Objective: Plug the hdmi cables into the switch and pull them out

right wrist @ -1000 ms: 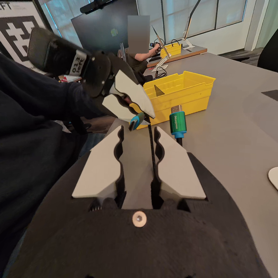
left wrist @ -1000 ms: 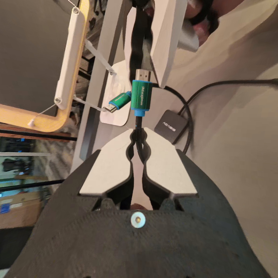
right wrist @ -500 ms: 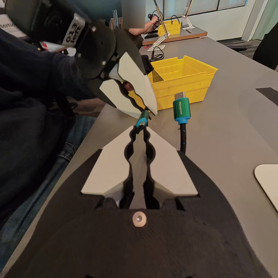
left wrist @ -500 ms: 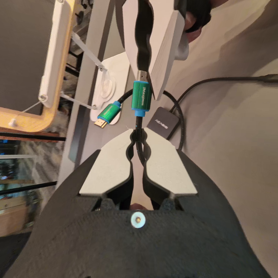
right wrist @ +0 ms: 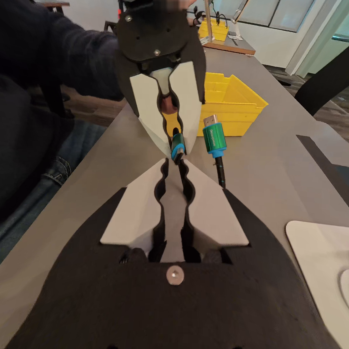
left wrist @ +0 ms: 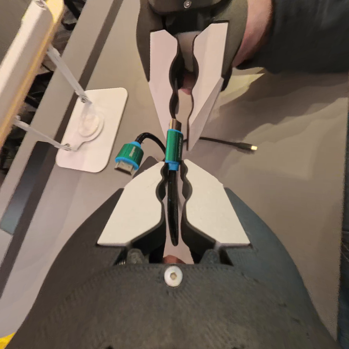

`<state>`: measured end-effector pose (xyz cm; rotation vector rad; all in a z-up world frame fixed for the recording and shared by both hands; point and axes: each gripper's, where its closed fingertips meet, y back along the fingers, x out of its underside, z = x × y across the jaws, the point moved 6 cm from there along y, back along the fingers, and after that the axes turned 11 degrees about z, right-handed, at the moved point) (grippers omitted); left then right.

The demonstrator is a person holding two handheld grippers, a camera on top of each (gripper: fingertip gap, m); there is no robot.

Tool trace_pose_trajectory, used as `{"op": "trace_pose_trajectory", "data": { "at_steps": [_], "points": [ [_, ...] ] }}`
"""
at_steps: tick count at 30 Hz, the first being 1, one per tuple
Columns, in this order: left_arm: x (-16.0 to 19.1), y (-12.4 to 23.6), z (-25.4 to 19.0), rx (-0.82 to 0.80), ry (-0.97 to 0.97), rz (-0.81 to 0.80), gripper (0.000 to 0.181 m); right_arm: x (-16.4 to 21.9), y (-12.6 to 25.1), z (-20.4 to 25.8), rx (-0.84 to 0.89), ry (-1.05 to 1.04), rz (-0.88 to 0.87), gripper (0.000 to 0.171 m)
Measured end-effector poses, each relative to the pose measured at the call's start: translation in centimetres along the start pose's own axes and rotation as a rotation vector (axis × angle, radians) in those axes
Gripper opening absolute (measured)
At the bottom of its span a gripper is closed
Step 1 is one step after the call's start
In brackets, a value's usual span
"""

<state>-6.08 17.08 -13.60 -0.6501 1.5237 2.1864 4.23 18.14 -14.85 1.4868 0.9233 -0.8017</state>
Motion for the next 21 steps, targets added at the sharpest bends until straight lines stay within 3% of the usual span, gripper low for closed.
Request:
{"op": "trace_pose_trajectory", "data": {
  "at_steps": [1,7,11,21],
  "points": [
    [-0.1,0.2,0.2,-0.043,-0.01,0.005,0.012,0.0,0.2,-0.3,0.001,-0.035,-0.013,0.017],
    [-0.3,0.6,1.1,-0.337,-0.118,0.092,0.012,0.1,0.3,-1.1,-0.117,-0.231,-0.099,0.038],
    [-0.4,0.2,0.7,-0.469,-0.228,0.167,0.012,-0.4,0.4,-1.3,-0.168,-0.302,-0.182,0.042],
    [-0.4,-1.3,-0.2,-0.785,-0.511,0.306,0.012,0.7,-0.4,-2.3,-0.295,-0.544,-0.242,0.038]
  ]
}}
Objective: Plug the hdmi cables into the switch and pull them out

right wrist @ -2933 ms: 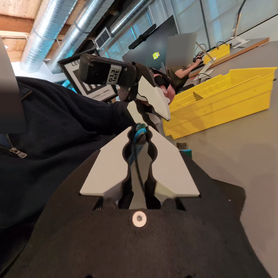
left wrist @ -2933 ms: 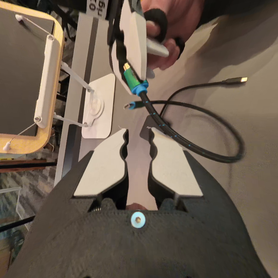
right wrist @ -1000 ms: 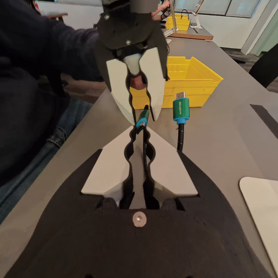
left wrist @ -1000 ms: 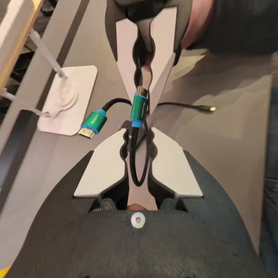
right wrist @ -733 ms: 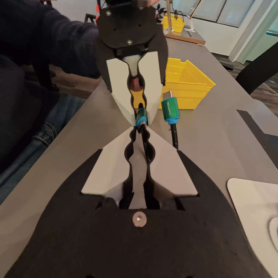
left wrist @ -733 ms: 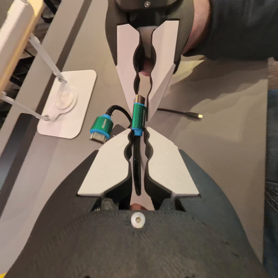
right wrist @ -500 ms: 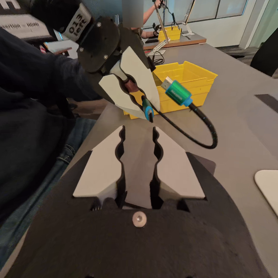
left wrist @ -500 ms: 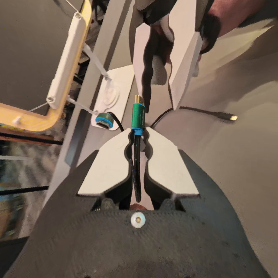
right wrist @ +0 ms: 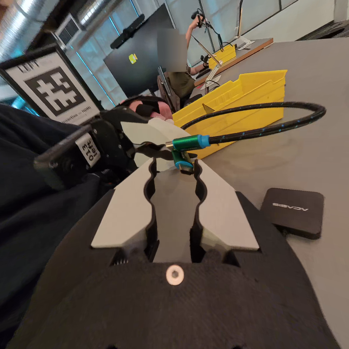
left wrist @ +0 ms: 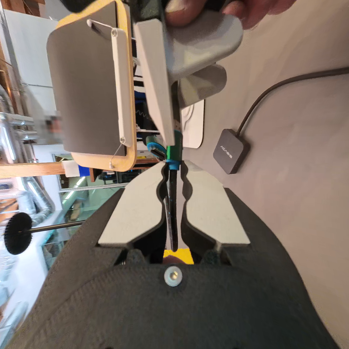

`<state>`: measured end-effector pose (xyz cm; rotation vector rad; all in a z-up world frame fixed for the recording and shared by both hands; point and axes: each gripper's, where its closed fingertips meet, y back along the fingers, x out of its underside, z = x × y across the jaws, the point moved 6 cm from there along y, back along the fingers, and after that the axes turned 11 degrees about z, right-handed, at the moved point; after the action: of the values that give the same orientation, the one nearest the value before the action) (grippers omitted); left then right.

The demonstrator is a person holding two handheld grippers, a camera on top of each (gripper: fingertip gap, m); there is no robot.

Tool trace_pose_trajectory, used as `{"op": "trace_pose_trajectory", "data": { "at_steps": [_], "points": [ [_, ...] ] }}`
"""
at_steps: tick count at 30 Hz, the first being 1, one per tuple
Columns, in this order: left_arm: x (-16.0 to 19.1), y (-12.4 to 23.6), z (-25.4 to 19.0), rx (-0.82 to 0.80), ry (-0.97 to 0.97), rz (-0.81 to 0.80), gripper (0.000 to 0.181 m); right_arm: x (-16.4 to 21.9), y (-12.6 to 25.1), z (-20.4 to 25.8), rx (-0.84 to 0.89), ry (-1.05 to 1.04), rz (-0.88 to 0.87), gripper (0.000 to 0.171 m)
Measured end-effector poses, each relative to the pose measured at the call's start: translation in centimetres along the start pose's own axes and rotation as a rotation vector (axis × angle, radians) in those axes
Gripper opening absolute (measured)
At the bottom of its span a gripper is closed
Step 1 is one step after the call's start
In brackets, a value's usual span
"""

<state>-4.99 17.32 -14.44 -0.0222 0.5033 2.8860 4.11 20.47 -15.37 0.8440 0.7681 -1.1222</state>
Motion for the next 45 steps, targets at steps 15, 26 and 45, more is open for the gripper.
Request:
{"op": "trace_pose_trajectory", "data": {
  "at_steps": [15,26,45],
  "points": [
    [-0.4,-0.1,-0.7,-0.064,-0.019,-0.023,0.012,0.5,-0.1,-0.7,-0.051,-0.065,-0.049,0.018],
    [0.7,0.2,1.2,0.266,0.364,-0.208,0.033,0.1,1.0,-0.9,0.002,-0.009,-0.102,0.008],
    [0.3,-1.1,-5.3,0.908,0.449,-0.069,0.027,3.8,2.0,-2.5,0.185,-0.014,0.307,0.015]
  ]
}}
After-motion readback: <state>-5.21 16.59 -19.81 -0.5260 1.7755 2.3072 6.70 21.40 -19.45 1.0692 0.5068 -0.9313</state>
